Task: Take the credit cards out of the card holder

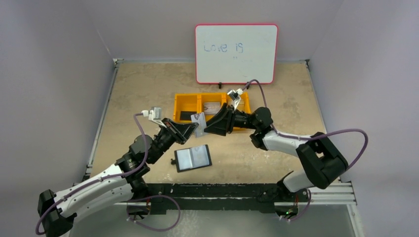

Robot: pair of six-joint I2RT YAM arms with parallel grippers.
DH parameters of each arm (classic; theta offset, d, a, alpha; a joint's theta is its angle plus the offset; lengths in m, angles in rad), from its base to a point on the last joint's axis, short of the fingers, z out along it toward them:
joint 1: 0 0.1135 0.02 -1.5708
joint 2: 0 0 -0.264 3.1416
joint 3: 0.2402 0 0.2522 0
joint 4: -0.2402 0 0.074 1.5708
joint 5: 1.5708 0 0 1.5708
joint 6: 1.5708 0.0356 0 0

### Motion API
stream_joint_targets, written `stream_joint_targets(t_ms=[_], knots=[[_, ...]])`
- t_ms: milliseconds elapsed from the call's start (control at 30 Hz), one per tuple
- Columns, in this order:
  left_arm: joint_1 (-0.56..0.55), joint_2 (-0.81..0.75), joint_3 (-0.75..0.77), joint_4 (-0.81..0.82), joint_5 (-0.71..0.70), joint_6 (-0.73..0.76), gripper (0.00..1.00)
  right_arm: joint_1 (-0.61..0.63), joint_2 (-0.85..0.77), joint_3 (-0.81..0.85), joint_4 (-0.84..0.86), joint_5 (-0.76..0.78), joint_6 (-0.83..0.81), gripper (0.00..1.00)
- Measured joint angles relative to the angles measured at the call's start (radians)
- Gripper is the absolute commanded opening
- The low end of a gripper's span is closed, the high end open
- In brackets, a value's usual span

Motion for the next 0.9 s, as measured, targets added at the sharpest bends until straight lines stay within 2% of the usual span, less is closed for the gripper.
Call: stream_joint_targets(t_ms=[167, 233, 400, 467, 567, 600, 667, 767, 800, 900], knots=[[0.0, 0.004, -0.024, 0.018, 0.021, -0.005, 0.0, 0.006, 0.062, 0.023, 0.126, -0.045, 0.094, 0.49], [0.0, 0.001, -0.038, 0.029, 0.026, -0.016, 0.0, 0.006, 0.088, 0.029, 0.188, -0.056, 0.139, 0.42], [0.0, -0.025, -0.071, 0.049, 0.037, -0.034, 0.0, 0.006, 0.135, 0.03, 0.264, -0.064, 0.214, 0.33], [0.0, -0.035, -0.071, 0.046, 0.039, -0.041, 0.0, 0.006, 0.134, 0.03, 0.264, -0.063, 0.217, 0.19], [0.0, -0.051, -0.071, 0.044, 0.04, -0.044, 0.0, 0.006, 0.114, 0.03, 0.237, -0.055, 0.195, 0.12], [0.0, -0.053, -0.071, 0.044, 0.04, -0.044, 0.0, 0.006, 0.101, 0.03, 0.214, -0.051, 0.183, 0.06], [0.0, -0.056, -0.071, 0.047, 0.04, -0.044, 0.0, 0.006, 0.066, 0.03, 0.157, -0.04, 0.146, 0.01], [0.0, -0.055, -0.071, 0.051, 0.041, -0.044, 0.01, 0.006, 0.019, 0.03, 0.082, -0.038, 0.097, 0.0], [-0.001, -0.054, -0.071, 0.051, 0.041, -0.044, 0.07, 0.007, 0.004, 0.03, 0.053, -0.038, 0.082, 0.0], [-0.001, -0.048, -0.071, 0.05, 0.043, -0.042, 0.36, 0.008, -0.027, 0.03, -0.006, -0.033, 0.049, 0.0]])
